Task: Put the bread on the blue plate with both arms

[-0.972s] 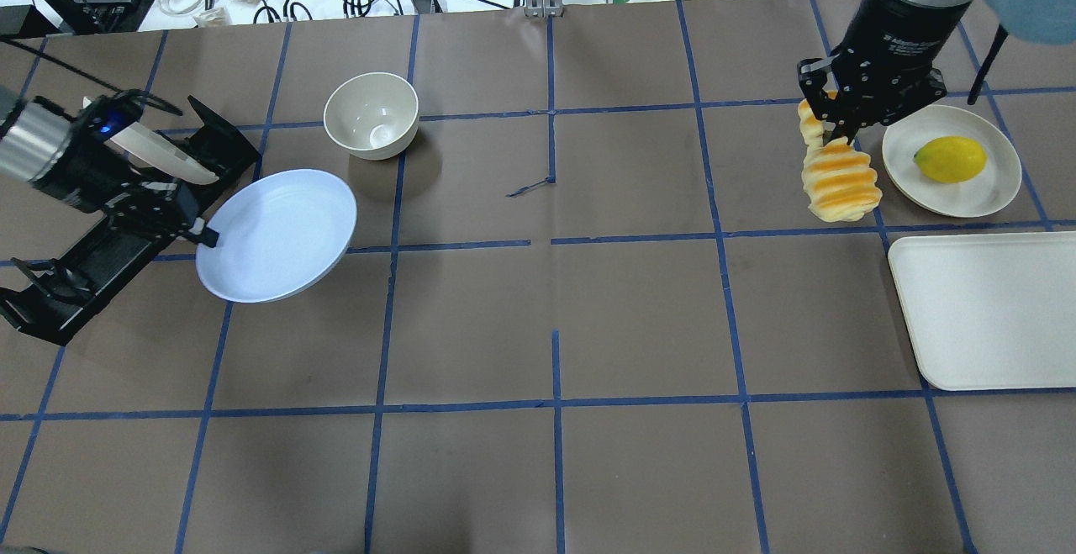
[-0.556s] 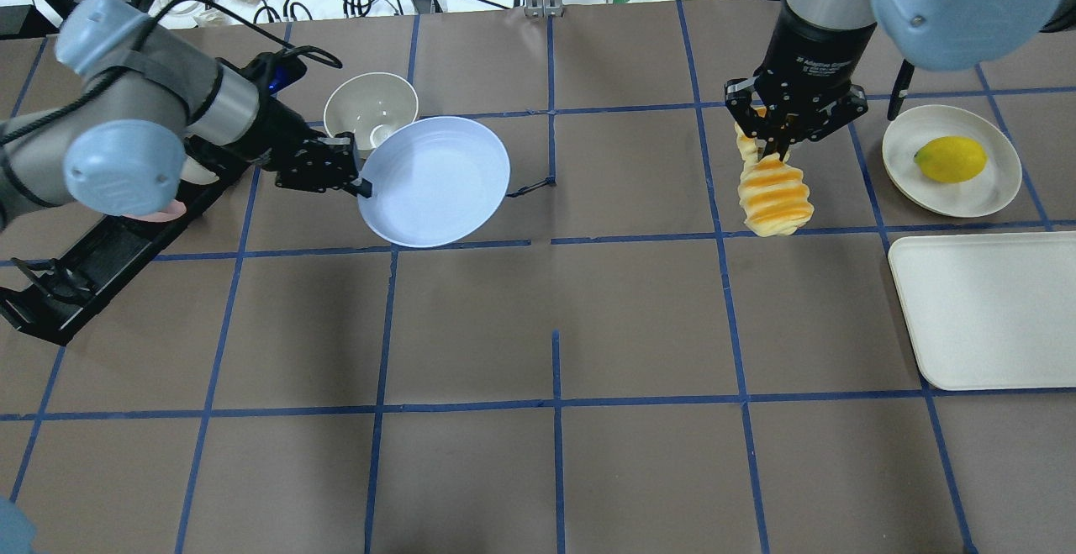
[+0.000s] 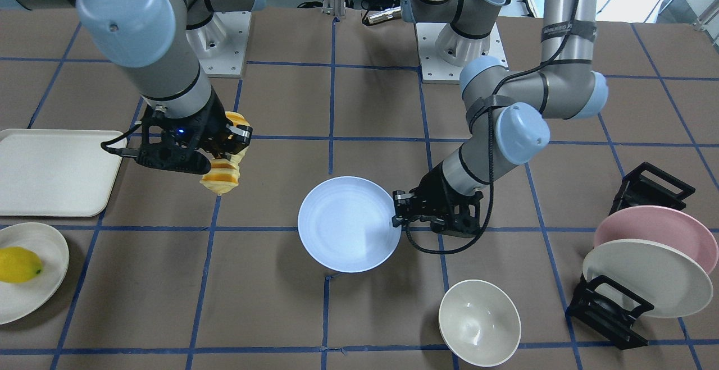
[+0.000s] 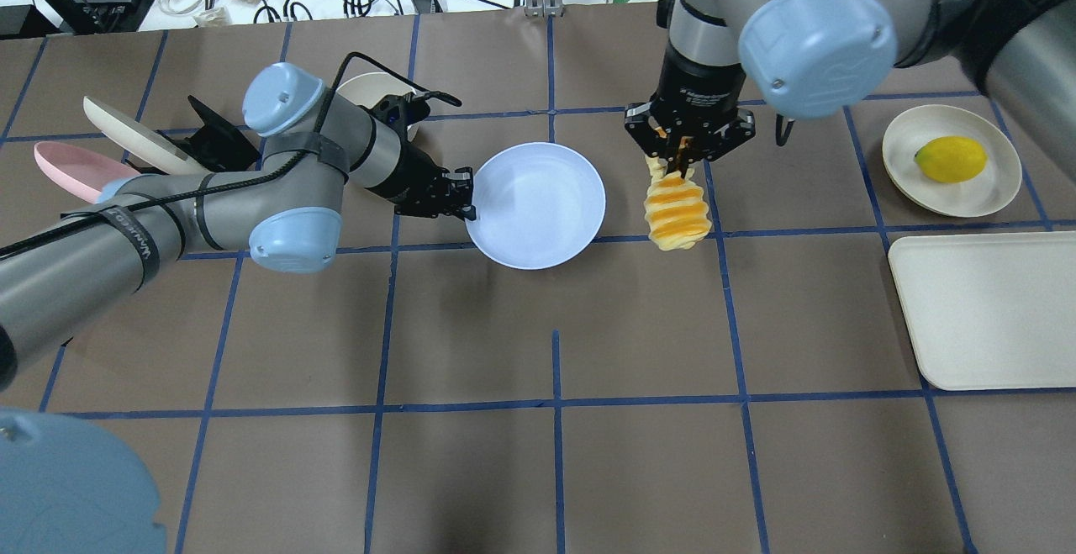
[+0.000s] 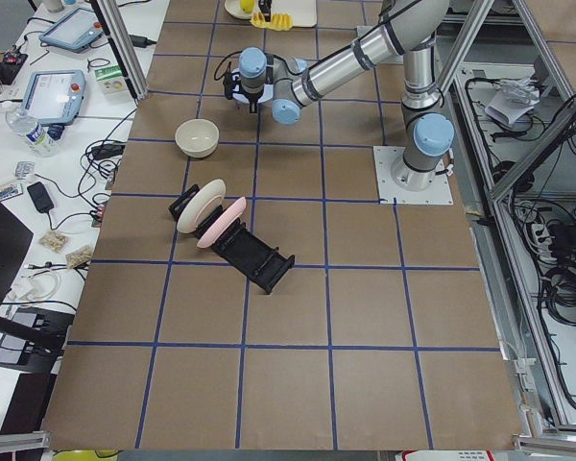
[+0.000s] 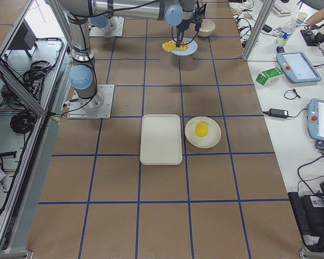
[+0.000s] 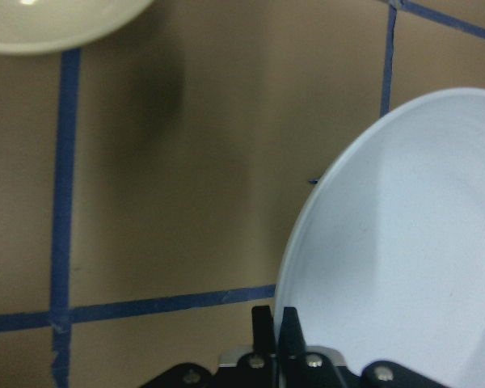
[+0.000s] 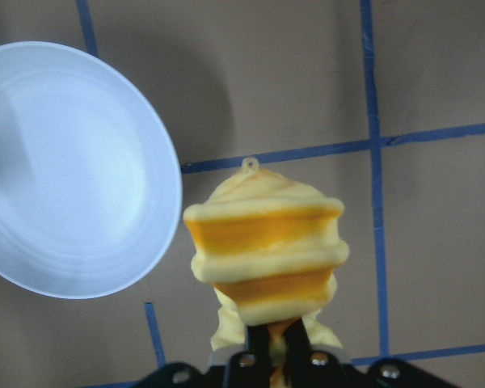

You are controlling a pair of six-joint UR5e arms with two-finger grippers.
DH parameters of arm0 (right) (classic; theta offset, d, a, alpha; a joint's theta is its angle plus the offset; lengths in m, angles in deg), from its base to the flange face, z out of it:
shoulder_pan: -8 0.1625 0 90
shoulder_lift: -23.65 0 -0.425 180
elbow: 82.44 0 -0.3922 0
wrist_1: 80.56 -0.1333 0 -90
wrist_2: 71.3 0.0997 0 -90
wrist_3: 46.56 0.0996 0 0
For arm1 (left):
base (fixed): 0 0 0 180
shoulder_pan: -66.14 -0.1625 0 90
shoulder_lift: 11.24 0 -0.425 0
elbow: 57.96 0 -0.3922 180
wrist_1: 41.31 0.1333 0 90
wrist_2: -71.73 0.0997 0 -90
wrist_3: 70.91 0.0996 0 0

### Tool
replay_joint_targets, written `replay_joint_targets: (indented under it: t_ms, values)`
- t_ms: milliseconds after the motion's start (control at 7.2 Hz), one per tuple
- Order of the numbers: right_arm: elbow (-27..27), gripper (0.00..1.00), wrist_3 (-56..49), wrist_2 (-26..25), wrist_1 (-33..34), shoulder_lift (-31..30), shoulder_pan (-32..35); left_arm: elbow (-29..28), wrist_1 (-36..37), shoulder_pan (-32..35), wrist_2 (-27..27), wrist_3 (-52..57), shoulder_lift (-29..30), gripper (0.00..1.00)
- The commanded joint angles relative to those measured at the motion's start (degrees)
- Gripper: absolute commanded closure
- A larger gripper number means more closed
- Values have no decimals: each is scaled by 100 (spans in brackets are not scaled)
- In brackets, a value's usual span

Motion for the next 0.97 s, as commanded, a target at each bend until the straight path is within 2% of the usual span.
replay_joint_targets:
  t_ms: [0,139,278,556,694,833]
  values:
    - [-5,100,318,29,715,429,498,25,83,165,31,-113,318,100]
    - [-5,100,275,38,736,692,656,8,83,157,40,-79,337,84]
    - [-13,100,257,151,867,921,762,-53,135,140,40,-165,259,1]
    - [-22,100,30,267,1245,1265,781,-142,-126,-141,907,-693,-39,0]
    - [-22,100,3,275,1664,1466,781,-377,-685,-246,963,-694,-302,0]
    - [-31,100,-15,275,1920,1564,781,-867,-1821,-395,980,-694,-566,0]
